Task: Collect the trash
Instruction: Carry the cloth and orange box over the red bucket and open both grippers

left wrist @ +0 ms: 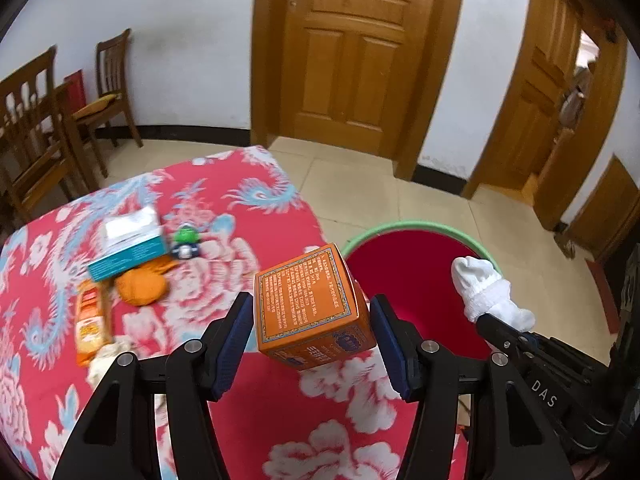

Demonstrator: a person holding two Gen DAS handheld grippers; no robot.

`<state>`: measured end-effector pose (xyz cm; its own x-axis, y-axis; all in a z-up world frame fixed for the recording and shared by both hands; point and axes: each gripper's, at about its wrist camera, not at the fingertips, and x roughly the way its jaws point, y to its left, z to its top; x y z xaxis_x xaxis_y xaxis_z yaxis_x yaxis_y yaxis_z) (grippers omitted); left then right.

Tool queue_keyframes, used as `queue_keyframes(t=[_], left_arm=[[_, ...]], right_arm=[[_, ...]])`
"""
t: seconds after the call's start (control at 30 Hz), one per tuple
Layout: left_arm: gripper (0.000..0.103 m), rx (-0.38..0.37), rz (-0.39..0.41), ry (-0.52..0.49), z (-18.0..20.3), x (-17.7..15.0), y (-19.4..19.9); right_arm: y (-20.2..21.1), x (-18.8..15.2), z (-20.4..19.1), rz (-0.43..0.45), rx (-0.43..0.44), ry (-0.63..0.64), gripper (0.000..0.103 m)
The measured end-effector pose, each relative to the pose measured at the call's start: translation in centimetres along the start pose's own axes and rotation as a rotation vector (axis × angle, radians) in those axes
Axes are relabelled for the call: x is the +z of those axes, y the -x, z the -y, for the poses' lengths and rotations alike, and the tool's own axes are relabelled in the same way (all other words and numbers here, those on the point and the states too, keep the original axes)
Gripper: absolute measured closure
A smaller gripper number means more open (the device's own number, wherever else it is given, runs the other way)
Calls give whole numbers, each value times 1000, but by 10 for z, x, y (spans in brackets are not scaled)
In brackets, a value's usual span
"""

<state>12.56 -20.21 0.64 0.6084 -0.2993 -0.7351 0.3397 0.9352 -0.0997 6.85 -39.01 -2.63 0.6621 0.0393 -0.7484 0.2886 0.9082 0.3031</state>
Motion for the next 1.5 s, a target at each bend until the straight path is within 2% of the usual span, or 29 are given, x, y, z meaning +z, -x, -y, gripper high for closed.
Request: queue_keyframes(t=[0.43, 0.77, 1.0, 1.27, 1.5], left_arm=[[42, -34, -63, -129, 55, 7, -50], [41, -20, -100, -189, 74, 11, -78], [38, -22, -107, -164, 74, 14, -79], [38, -23, -100, -121, 62, 14, -64], [38, -1, -98, -73, 42, 8, -43]], right_arm=[[-17, 0, 37, -46, -31, -76, 89], [-22, 1, 52, -59, -40, -112, 86], [-19, 1, 57, -50, -35, -141, 68], [-11, 1, 55, -36, -23, -146, 60], [-3, -1, 43, -33, 2, -132, 60]])
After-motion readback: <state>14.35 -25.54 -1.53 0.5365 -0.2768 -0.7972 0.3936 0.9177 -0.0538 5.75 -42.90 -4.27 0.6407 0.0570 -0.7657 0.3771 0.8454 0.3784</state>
